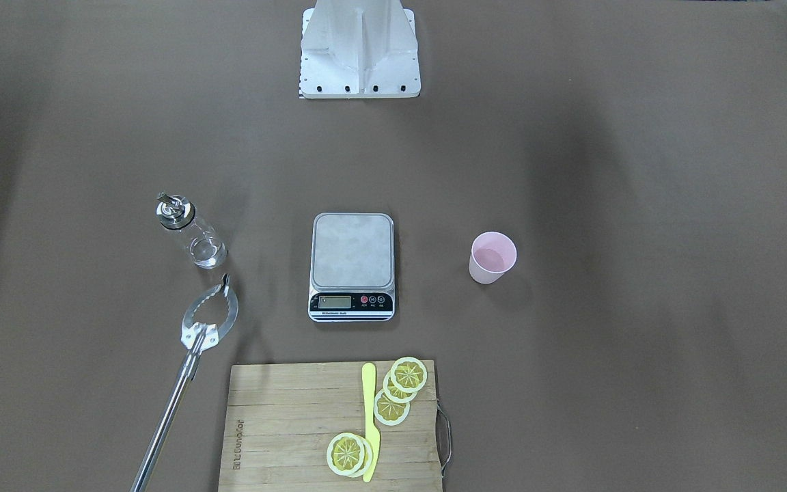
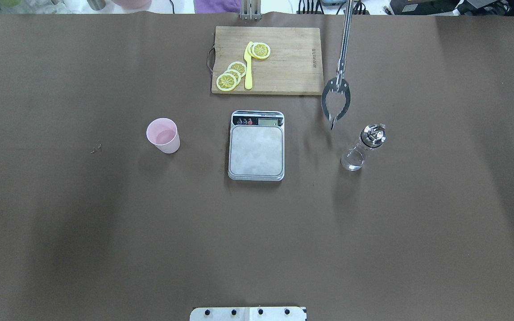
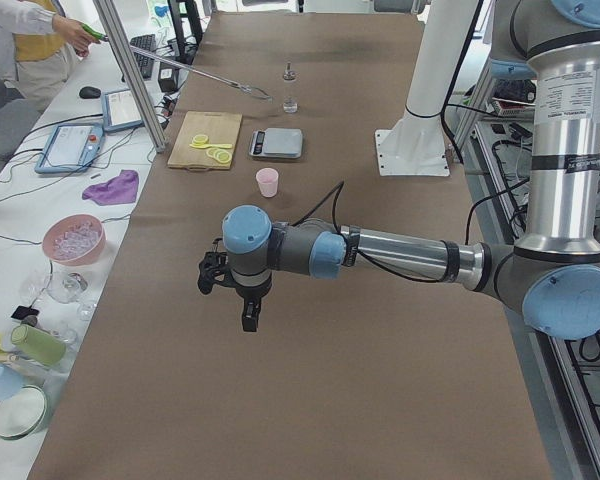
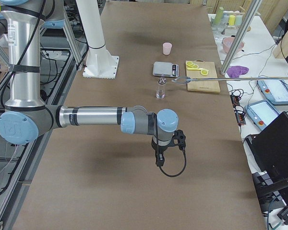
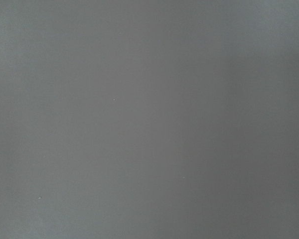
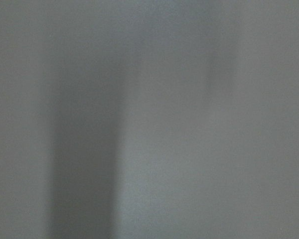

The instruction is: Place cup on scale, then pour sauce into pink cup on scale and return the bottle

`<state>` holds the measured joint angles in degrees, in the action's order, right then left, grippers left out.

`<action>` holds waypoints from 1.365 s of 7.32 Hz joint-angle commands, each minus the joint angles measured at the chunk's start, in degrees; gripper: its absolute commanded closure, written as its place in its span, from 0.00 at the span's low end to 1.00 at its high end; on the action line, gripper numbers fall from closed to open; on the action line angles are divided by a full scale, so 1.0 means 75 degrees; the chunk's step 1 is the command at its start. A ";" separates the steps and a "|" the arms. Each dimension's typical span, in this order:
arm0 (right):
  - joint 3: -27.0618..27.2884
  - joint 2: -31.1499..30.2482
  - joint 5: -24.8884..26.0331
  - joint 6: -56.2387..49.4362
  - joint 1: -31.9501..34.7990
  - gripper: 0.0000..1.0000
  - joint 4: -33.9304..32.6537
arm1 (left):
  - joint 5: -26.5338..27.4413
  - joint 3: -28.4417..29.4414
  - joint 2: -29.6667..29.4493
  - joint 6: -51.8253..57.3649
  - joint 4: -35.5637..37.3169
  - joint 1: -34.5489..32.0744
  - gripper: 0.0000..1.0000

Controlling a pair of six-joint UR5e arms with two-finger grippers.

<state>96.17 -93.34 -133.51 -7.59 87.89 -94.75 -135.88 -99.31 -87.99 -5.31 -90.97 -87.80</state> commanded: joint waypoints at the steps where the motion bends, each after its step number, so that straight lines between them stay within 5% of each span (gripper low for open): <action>1: -0.0002 -0.0011 0.0000 0.0004 0.0000 0.00 0.0000 | 0.0000 -0.0023 0.0001 -0.0031 0.0011 0.0023 0.02; 10: -0.0002 0.0082 0.0000 0.0040 -0.0047 0.00 0.0012 | -0.0024 -0.0094 -0.0046 -0.0031 -0.0679 0.0176 0.02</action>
<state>96.11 -93.10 -133.50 -7.34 87.60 -94.69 -136.06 -99.86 -88.27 -5.56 -94.67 -86.58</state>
